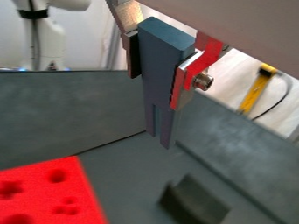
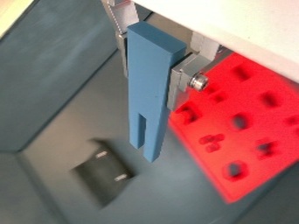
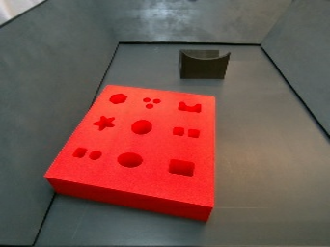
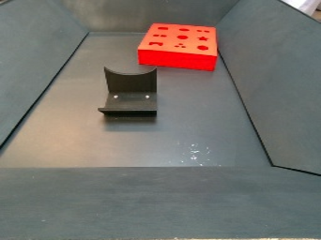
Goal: Pick up the double-square object. Move up. Rotate the double-square object. Place the double-square object on the fixture. Regrasp the double-square object. Move to above the board. Insert the double-square object.
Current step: Move to above the board, then insert the double-square object.
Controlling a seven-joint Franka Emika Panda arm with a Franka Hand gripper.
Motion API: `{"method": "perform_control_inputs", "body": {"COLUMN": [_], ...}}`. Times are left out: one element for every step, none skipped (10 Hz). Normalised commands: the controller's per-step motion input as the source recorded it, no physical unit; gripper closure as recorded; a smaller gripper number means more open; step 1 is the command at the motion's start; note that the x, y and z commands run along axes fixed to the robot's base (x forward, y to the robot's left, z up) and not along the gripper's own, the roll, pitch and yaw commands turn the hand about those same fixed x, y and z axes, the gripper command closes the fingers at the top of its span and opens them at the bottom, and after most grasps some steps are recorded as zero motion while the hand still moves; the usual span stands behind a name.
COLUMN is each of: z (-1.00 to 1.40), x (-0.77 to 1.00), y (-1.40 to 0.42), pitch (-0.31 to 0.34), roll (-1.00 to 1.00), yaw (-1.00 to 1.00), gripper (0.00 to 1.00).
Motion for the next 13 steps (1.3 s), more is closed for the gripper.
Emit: {"method": "perform_control_inputs", "body": {"z": [0.14, 0.05, 0.01, 0.01, 0.01, 0.00, 0.00, -0.03, -0.20, -0.35, -0.50, -0.49, -0.69], "x": [-0.81, -0.37, -0.17, -0.08, -0.06, -0.06, -0.05, 0.00, 0.00, 0.65, 0.69, 0.71, 0.65], "y": [-0.59, -0.21, -0.05, -0.02, -0.01, 0.00, 0.01, 0.00, -0.02, 0.02, 0.00, -0.11, -0.23], "pitch": [-0.155, -0.150, -0.131, -0.099, -0.064, -0.053, -0.041, 0.000, -0.073, -0.036, -0.131, -0.140, -0.196], "roll": [-1.00, -1.00, -1.00, -1.00, -0.67, -0.44, -0.26, 0.02, 0.05, 0.03, 0.04, 0.09, 0.10], "yaw": [-0.13, -0.14, -0.14, -0.14, -0.09, -0.05, -0.03, 0.00, -0.28, -0.47, -0.47, -0.38, 0.00], "gripper": [1.00, 1.00, 1.00, 1.00, 1.00, 1.00, 1.00, 1.00, 1.00, 1.00, 1.00, 1.00, 1.00]}}
